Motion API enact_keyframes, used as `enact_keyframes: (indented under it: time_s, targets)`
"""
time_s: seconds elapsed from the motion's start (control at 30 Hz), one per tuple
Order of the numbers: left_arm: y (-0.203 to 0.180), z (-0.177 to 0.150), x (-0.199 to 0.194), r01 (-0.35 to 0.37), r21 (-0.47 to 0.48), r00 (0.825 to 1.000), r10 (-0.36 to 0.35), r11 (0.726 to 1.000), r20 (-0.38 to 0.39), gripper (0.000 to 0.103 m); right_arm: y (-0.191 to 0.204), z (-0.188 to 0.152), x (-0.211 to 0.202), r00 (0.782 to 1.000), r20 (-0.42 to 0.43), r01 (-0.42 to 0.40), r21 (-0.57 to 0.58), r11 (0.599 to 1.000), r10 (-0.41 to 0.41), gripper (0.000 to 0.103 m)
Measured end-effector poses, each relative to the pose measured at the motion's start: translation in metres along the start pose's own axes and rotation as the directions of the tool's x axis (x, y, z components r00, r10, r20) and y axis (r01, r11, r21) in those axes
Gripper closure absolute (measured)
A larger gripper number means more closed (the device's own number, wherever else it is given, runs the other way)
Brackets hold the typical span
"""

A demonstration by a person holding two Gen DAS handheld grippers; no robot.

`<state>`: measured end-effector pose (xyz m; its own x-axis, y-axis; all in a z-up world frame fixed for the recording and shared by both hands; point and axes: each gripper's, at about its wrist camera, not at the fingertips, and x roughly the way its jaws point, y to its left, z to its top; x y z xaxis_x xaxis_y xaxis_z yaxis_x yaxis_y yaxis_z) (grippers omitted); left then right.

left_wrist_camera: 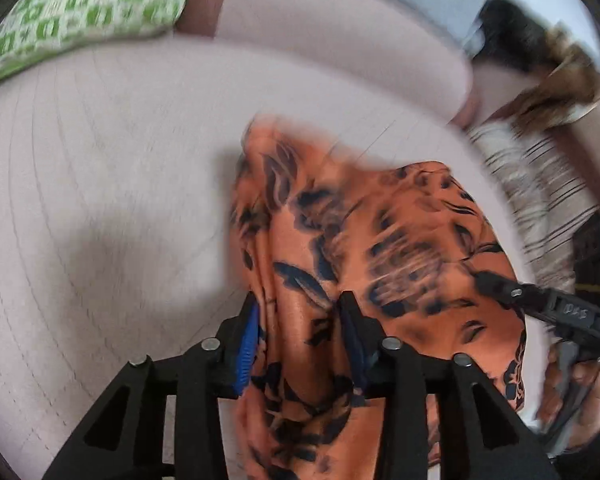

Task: Fold small clothes

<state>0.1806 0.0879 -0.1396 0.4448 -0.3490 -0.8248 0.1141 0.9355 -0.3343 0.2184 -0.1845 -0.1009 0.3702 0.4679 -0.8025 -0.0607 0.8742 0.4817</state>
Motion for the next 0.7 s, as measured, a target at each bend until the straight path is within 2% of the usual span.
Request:
enact_keyframes:
  time_s: [0.03,0.07,0.13,0.2,0.27,0.37,0.43,0.47,0.53,0.57,0.7]
  targets:
    - [0.005,-0.003,-0.006,-0.001,-0.008,1.000,0.002,1.000,0.028,0.043,-0.009,-0.003,0.008,0.998,-0.024,0.050,0.021,0.999,-0.049,0.042]
    - [0.008,-0.005,-0.016,-0.020,-0.003,0.998,0.020,1.000,0.052,0.042,-0.015,-0.007,0.010,0.996,-0.027,0.083,0.046,0.996,-0.081,0.041]
    - [0.012,-0.009,-0.040,-0.057,0.039,0.993,0.053,0.998,0.102,0.042,-0.017,-0.011,-0.005,0.997,0.035,0.063,0.062,0.996,-0.065,0.040]
    - [0.021,-0.014,-0.066,-0.108,0.078,0.980,0.093,0.991,0.177,0.039,-0.006,-0.012,-0.028,0.986,0.116,0.118,0.035,0.992,-0.121,0.040]
    - [0.031,-0.021,-0.085,-0.129,0.087,0.970,0.107,0.988,0.218,0.035,0.013,-0.016,-0.054,0.976,0.198,0.088,0.002,0.996,-0.086,0.036]
    - [0.035,-0.032,-0.092,-0.147,0.086,0.969,0.126,0.985,0.214,0.035,0.039,-0.029,-0.072,0.972,0.231,-0.024,-0.062,0.998,0.037,0.025]
    - [0.037,-0.034,-0.077,-0.168,0.089,0.972,0.150,0.982,0.180,0.035,0.044,-0.040,-0.065,0.975,0.197,-0.089,-0.083,0.993,0.104,0.022]
    - [0.040,-0.037,-0.069,-0.187,0.088,0.974,0.172,0.979,0.148,0.035,0.043,-0.045,-0.054,0.981,0.160,-0.098,-0.082,0.992,0.110,0.022]
    - [0.045,-0.038,-0.066,-0.203,0.073,0.975,0.195,0.976,0.107,0.035,0.031,-0.050,-0.026,0.996,0.068,-0.057,-0.044,0.997,0.059,0.022]
    - [0.048,-0.038,-0.066,-0.204,0.065,0.975,0.197,0.977,0.105,0.035,0.026,-0.051,-0.018,0.998,0.051,-0.046,-0.024,0.999,0.047,0.022]
    - [0.052,-0.038,-0.079,-0.214,0.069,0.969,0.202,0.974,0.142,0.035,0.041,-0.046,-0.041,0.991,0.102,-0.083,-0.061,0.995,0.089,0.022]
